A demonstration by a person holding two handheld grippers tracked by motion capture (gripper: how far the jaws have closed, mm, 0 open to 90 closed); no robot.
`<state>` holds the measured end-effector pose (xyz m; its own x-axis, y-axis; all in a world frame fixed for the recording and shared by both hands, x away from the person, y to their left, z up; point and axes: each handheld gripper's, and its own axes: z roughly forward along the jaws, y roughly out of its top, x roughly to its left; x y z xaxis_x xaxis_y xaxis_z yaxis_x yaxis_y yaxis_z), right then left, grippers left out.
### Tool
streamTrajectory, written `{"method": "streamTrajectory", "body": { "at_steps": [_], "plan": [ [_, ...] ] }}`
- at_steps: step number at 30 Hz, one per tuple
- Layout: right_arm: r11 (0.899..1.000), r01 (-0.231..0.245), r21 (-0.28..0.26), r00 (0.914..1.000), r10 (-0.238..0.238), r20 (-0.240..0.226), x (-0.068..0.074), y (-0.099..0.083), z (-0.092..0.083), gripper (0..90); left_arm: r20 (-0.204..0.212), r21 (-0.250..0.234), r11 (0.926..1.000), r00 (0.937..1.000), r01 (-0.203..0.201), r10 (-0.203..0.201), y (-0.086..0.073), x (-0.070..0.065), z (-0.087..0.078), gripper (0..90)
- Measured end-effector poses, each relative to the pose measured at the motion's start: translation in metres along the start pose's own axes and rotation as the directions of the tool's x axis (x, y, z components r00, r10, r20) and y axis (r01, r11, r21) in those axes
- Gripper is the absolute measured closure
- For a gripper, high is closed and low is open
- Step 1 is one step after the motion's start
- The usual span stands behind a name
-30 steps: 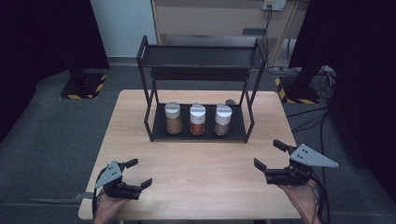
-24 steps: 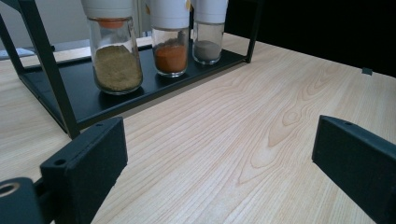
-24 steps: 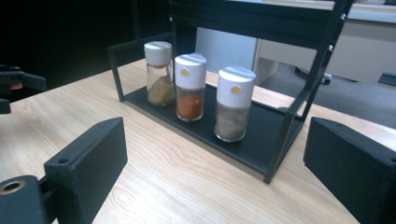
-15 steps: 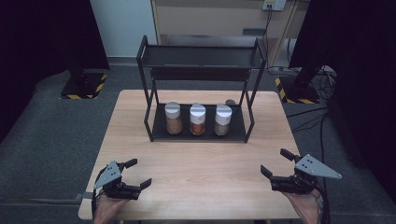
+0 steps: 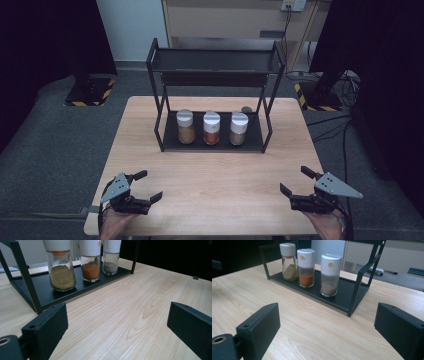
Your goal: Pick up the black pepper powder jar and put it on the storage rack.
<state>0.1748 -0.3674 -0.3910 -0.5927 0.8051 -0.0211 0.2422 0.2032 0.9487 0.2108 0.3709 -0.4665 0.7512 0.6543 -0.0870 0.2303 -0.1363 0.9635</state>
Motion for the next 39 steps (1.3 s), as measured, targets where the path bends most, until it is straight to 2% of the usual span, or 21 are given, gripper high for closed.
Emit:
{"method": "streamTrajectory", "body": {
  "at_steps": [15,39],
  "plan": [
    [1.000,-0.027,-0.005,0.9996,0.027,0.003,-0.004,-0.022,0.006,7.0,0.001,0.002,1.0000,1.0000,0.000,0.000,0.000,0.000,0.000,2.4],
    [1.000,-0.022,-0.003,0.9997,0.022,-0.010,-0.010,-0.032,0.011,6.7,0.014,-0.018,0.9998,0.9999,-0.009,0.009,-0.001,0.001,-0.002,2.3]
  ]
}}
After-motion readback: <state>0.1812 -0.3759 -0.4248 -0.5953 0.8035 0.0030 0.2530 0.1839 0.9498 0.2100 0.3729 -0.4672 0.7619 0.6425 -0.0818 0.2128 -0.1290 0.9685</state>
